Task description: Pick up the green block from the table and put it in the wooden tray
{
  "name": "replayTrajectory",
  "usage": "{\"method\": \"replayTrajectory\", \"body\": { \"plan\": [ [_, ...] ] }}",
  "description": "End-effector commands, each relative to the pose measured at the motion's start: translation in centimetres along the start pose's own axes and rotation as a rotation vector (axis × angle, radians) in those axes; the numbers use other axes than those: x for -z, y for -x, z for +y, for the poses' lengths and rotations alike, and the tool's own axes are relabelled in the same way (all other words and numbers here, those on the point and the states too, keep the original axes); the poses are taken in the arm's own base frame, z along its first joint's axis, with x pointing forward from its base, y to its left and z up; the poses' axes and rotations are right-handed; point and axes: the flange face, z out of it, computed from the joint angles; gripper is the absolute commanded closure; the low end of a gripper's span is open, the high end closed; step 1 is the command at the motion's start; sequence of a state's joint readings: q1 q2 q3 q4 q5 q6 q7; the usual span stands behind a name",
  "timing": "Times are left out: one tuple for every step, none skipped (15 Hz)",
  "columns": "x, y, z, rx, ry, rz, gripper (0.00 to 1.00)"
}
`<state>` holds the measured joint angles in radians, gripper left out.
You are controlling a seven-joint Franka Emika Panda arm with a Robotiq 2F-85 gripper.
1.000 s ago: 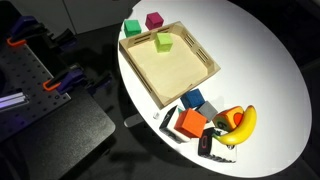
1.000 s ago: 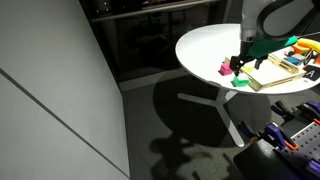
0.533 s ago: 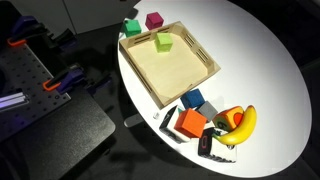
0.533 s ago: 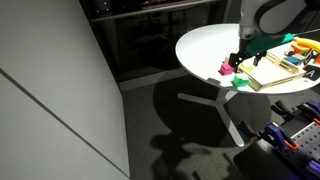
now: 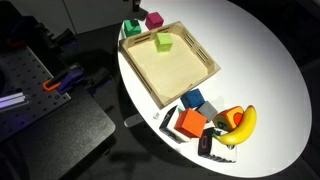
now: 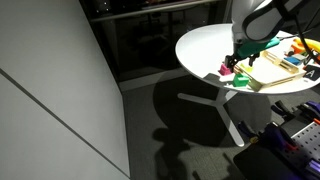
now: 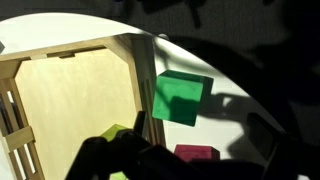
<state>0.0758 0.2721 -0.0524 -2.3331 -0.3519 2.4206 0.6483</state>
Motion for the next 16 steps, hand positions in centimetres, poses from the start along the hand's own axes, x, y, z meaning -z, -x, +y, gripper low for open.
{"method": "replayTrajectory", "body": {
  "plan": [
    [-1.7,-1.4,-1.1,-0.006,0.036,-0.018,0.00],
    [-2.0,-1.4,-1.4,-0.006,0.045,-0.024,0.00],
    [-2.3,-1.4,-1.7,-0.008,0.058,-0.026,0.00],
    [-2.6,-1.4,-2.0,-0.008,0.067,-0.028,0.00],
    [-2.8,-1.3,-2.2,-0.014,0.077,-0.026,0.00],
    [-3.0,-1.2,-2.4,-0.020,0.085,-0.027,0.00],
    [-3.1,-1.1,-2.6,-0.025,0.091,-0.027,0.00],
    [-3.2,-1.0,-2.7,-0.027,0.098,-0.028,0.00],
    [-3.3,-1.0,-2.9,-0.032,0.106,-0.026,0.00],
    [-3.4,-0.9,-2.9,-0.037,0.115,-0.026,0.00],
    [-3.5,-0.9,-3.0,-0.038,0.121,-0.026,0.00],
    [-3.6,-0.8,-2.9,-0.044,0.130,-0.024,0.00],
    [-3.7,-0.8,-2.9,-0.047,0.136,-0.023,0.00],
    [-3.9,-0.8,-2.8,-0.049,0.143,-0.020,0.00],
    [-4.0,-0.9,-2.7,-0.049,0.149,-0.019,0.00],
    [-4.3,-0.9,-2.6,-0.050,0.152,-0.017,0.00]
  ]
}}
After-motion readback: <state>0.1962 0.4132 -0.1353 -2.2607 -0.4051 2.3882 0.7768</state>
